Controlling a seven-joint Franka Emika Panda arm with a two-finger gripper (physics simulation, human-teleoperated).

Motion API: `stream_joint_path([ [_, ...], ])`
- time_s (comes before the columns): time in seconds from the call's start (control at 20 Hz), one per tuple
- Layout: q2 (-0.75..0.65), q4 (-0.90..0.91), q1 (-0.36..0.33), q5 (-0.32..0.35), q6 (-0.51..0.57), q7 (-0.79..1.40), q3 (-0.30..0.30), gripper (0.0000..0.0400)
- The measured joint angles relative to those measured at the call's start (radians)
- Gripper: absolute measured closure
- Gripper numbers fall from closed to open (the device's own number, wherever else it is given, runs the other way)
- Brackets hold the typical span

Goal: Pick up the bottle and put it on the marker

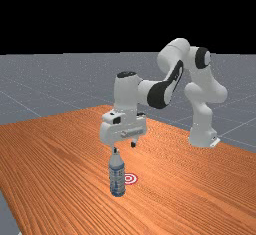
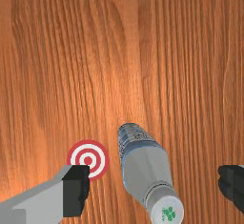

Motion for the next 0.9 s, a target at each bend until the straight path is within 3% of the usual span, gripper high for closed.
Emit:
stream_joint_path([
  [0.2,-0.005,-0.006,-0.047,-0.005,-0.002,-0.154,0.017,0.0],
  [0.65,0.0,-0.016,-0.046,0.007,0.011,-0.074,-0.004,0.0],
  [0.9,0.003,-0.025,-0.08,-0.002,0.025,-0.211,0.014,0.0],
])
